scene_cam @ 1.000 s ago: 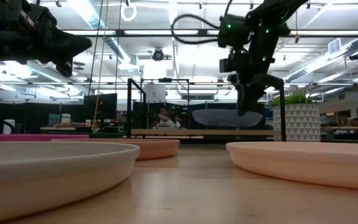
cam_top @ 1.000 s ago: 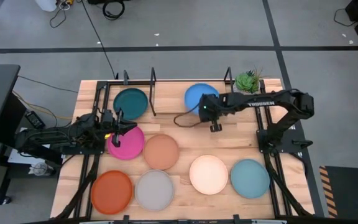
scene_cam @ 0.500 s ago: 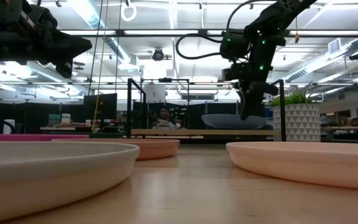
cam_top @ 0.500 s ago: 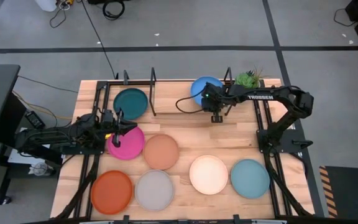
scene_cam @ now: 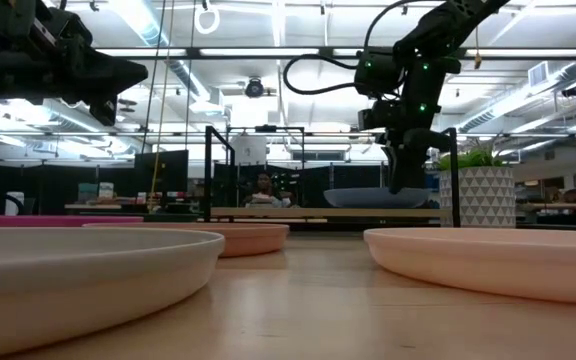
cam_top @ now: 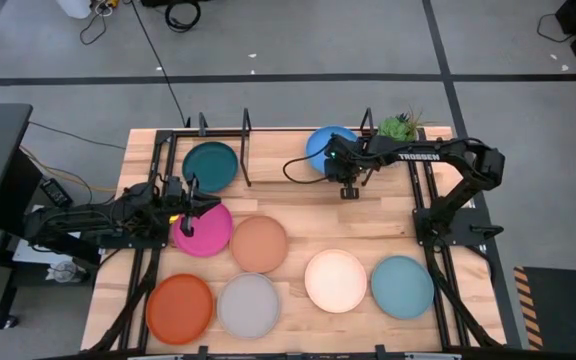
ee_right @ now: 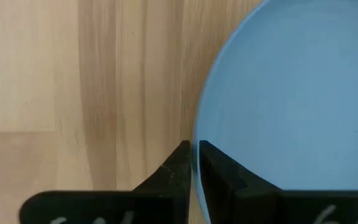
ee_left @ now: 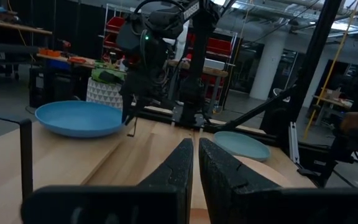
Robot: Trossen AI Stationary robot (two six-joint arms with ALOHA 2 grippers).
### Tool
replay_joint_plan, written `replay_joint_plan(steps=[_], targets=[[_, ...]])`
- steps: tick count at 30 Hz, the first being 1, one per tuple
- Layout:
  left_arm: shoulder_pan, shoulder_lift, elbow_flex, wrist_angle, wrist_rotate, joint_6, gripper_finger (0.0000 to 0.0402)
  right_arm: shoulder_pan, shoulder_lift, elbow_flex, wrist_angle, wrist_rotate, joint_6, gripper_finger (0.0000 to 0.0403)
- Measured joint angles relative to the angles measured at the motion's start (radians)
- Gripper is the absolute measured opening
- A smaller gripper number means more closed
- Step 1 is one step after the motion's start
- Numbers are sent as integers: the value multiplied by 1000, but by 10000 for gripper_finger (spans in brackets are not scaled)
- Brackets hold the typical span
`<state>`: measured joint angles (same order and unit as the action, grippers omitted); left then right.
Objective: Place and stack plates onto a shelf
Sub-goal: Put the blue plate on the shelf, then put the brown plate on the shelf
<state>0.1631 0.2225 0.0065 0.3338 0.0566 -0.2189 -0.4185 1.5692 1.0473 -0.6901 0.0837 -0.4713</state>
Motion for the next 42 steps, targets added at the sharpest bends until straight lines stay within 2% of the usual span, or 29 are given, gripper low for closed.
replay_joint_plan(steps=[4,8,12,19,23,29,38,42], targets=[[0,0,0,1,0,17,34,5,0,0,0,6,0,66],[0,0,12,-49,-14,8,34,39,-3,9,-14,81,18,93],[-6,25,87,-124,-17,0,34,98,-3,63,-49,144,76,116],[-78,166,177,-157,-17,21,34,184,-4,92,-29,166,137,132],[-132,265,246,-160,-17,21,34,223,-8,90,-20,236,198,131],[-192,408,367,-172,-27,14,34,268,-75,7,75,239,236,130],[-242,594,494,-176,-133,-5,34,310,-265,-214,304,235,236,130],[-242,673,560,-184,-138,-5,34,319,-350,-298,420,230,236,130]])
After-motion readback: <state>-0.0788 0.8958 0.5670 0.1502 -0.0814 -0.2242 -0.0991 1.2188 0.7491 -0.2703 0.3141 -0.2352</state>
